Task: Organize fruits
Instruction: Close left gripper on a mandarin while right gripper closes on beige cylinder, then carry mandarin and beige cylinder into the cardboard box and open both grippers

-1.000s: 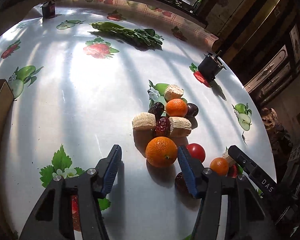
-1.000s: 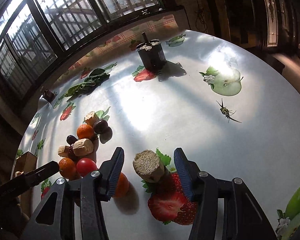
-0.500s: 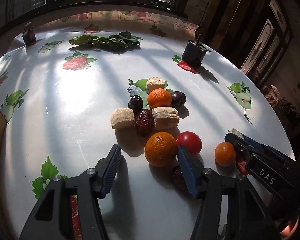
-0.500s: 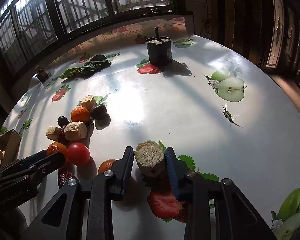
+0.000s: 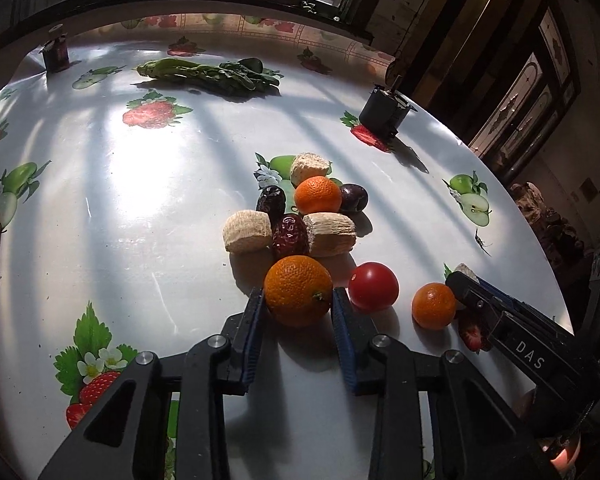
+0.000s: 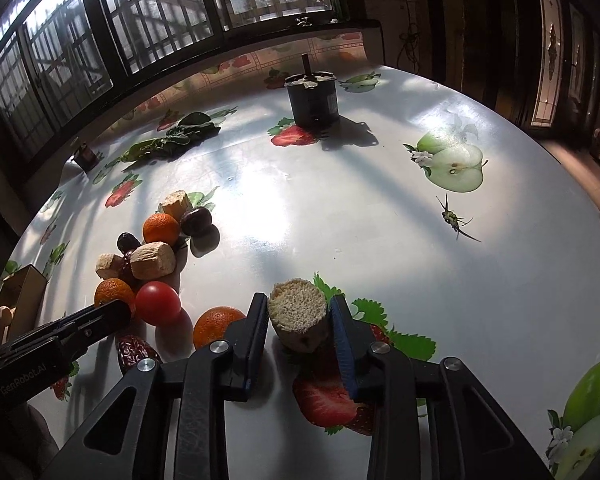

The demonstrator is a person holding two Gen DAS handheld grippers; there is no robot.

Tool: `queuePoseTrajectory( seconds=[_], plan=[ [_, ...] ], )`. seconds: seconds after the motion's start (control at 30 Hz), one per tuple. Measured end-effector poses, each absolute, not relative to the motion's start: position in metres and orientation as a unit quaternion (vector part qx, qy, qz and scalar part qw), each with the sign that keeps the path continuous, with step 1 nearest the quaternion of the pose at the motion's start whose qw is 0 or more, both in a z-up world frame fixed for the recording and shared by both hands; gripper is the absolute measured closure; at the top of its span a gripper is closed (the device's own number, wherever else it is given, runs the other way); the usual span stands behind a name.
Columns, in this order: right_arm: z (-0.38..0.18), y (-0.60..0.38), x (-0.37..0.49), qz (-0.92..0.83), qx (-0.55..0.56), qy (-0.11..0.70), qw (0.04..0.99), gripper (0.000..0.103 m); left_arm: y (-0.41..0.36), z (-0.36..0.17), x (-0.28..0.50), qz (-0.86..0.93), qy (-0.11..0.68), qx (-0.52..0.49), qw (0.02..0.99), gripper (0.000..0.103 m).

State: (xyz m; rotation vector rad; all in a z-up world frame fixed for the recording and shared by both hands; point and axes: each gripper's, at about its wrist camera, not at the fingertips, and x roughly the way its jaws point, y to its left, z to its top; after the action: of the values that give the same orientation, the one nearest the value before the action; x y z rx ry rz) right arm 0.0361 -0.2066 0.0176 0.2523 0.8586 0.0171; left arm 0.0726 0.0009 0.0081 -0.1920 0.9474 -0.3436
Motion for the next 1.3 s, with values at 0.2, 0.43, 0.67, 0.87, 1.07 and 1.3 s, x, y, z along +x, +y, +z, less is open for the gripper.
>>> queuePoseTrajectory(
  seconds=[0.2, 0.43, 0.67, 0.87, 1.07, 1.3],
  plan=[
    [0.024, -0.209, 0.032, 0.005, 0.126, 0.395, 0.910, 0.070, 0.005, 0.013, 0.067, -0.153, 0.445, -0.095, 0.877, 0.072],
    [0.035, -0.204, 0.023, 0.002, 0.119, 0.369, 0.922, 0.070, 0.030, 0.049, 0.027, -0.149, 0.412, -0.129, 0.890, 0.072],
    [0.080, -0.165, -0.012, 0.064, 0.109, 0.358, 0.925, 0.069, 0.110, 0.096, -0.037, -0.122, 0.390, -0.124, 0.904, 0.071],
    [0.126, -0.084, -0.029, 0.155, 0.078, 0.339, 0.924, 0.069, 0.215, 0.113, -0.062, 0.005, 0.382, -0.082, 0.921, 0.071],
    [0.125, 0.033, -0.022, 0.261, 0.044, 0.370, 0.891, 0.069, 0.303, 0.080, -0.053, 0.085, 0.427, -0.114, 0.893, 0.071],
    [0.077, 0.158, -0.003, 0.309, -0.047, 0.433, 0.846, 0.069, 0.336, 0.041, -0.024, 0.093, 0.487, -0.163, 0.853, 0.071]
  ],
)
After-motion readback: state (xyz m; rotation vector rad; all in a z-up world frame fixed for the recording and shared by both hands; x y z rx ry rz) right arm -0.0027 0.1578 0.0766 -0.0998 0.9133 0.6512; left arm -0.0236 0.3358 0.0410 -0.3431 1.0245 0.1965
